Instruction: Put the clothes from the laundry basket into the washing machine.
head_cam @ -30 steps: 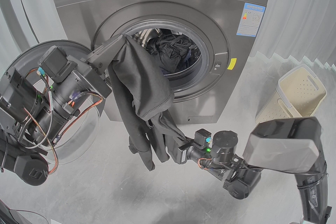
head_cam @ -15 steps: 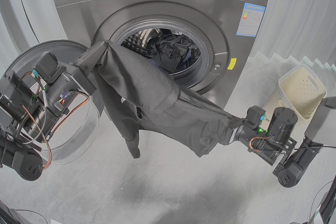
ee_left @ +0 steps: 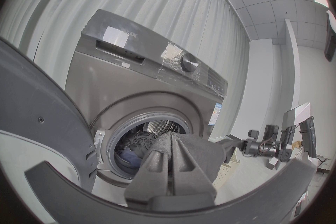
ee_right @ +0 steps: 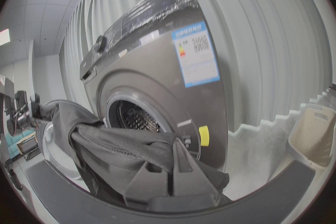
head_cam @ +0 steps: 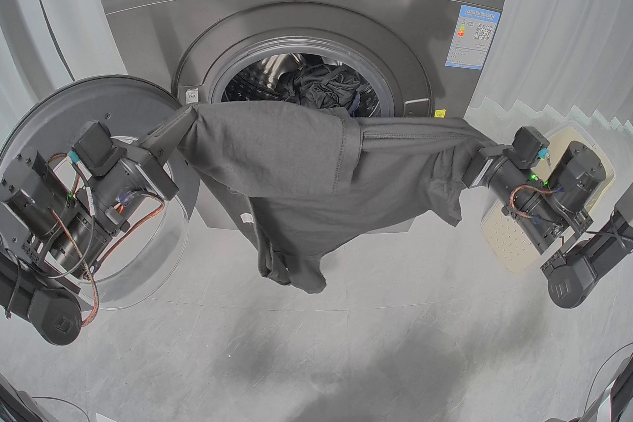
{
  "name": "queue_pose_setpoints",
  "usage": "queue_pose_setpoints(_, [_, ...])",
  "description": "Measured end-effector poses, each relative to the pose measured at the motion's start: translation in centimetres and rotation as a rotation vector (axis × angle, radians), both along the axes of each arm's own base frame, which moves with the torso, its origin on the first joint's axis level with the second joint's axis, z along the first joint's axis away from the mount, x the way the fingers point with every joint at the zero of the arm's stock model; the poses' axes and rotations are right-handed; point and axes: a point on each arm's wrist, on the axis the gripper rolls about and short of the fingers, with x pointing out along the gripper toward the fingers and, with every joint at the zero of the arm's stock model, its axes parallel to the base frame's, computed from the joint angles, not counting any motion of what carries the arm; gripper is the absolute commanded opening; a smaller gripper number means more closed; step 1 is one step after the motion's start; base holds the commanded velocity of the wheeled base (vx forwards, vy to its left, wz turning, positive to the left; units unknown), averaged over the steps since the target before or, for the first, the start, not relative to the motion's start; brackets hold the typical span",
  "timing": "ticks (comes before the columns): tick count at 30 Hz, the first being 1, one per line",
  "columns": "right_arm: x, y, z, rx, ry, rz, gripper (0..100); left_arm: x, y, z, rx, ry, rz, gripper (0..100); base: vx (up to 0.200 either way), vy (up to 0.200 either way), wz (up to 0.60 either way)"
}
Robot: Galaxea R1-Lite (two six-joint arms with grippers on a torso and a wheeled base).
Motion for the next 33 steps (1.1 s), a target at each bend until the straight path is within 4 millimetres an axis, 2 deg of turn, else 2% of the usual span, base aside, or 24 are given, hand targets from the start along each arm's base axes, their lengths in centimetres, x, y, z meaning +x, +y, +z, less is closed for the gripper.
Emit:
queue_pose_setpoints(3, [-0.1, -0.2, 1.1, 0.015, -0.036, -0.005, 0, 0.4, 0.3, -0.5, 0.009, 0.017, 0.008, 0, 0.0, 0.0, 0.0])
queue_pose_setpoints(11, [-0.4, -0.2, 2.2, 0.032, -0.074, -0.005, 0, 1.0, 0.8, -1.0, 0.016, 0.037, 0.029, 0, 0.0, 0.0, 0.0])
queue_pose_setpoints(29, [-0.6, -0.1, 2.6, 0.04, -0.086, 0.003, 0, 1.0, 0.8, -0.9, 0.014, 0.031, 0.031, 0, 0.0, 0.0, 0.0])
queue_pose_setpoints(33, [-0.8, 0.1, 2.2, 0.033, -0.07, 0.009, 0, 0.9, 0.2, -0.8, 0.013, 0.027, 0.007, 0, 0.0, 0.0, 0.0])
